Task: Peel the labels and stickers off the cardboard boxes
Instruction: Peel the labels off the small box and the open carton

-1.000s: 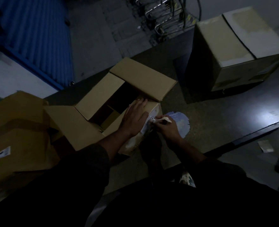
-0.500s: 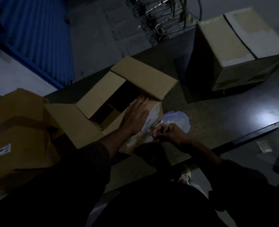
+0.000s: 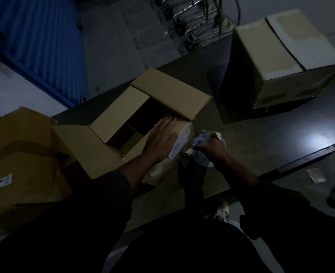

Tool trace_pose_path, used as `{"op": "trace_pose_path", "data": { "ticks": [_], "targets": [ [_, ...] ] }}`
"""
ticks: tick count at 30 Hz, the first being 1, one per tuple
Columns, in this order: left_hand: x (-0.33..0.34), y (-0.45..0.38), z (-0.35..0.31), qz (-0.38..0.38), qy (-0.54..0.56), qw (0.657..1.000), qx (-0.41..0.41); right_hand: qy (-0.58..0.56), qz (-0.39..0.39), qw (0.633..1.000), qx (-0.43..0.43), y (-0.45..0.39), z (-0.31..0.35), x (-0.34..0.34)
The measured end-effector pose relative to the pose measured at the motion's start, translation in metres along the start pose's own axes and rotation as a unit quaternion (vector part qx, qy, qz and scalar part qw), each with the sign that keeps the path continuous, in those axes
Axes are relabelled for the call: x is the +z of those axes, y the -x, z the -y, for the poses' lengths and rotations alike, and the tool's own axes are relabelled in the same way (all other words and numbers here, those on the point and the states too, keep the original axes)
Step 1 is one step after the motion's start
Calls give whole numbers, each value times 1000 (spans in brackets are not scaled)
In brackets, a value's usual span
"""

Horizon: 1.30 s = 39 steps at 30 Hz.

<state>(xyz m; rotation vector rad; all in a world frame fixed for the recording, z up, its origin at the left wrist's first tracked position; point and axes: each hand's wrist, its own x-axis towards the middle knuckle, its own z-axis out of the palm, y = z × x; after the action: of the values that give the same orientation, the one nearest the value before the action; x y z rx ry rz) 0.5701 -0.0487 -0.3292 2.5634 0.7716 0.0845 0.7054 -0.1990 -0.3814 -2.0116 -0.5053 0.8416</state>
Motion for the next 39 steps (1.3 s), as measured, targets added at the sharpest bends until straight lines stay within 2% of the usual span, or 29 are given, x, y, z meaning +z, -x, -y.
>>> {"op": "trace_pose_path", "data": {
  "ticks": [3,7,9,11,13,15,18,22,24,28,34,39],
  "targets": [
    [0,-1,1,1,26,1000,-5,45,-43,998,12,-10,-5,3],
    [-4,-1,2,-31,107,992,-53,23,-130,991,31,7,-15,11],
    [-6,0,2,-49,135,987,-72,-12,-83,996,32,21,-17,20],
    [-6,1,1,-52,141,986,-73,-73,30,995,69,32,-16,33],
    [-6,2,1,-48,134,987,-71,-153,121,976,100,36,-16,49],
    [-5,3,3,-46,123,990,-59,-250,166,943,142,38,-12,65],
    [-2,4,8,-32,96,994,-35,-410,152,871,223,46,0,80],
    [-2,7,11,-23,83,996,-21,-505,153,798,292,55,8,85],
    [-1,8,12,-31,81,996,-15,-531,153,774,309,57,10,87],
    [1,9,12,-45,71,996,-4,-558,136,754,318,60,12,96],
    [1,10,10,-59,69,996,-4,-565,94,746,340,62,17,104],
    [4,10,12,-60,70,996,-6,-583,94,729,346,66,21,104]
  ]
}}
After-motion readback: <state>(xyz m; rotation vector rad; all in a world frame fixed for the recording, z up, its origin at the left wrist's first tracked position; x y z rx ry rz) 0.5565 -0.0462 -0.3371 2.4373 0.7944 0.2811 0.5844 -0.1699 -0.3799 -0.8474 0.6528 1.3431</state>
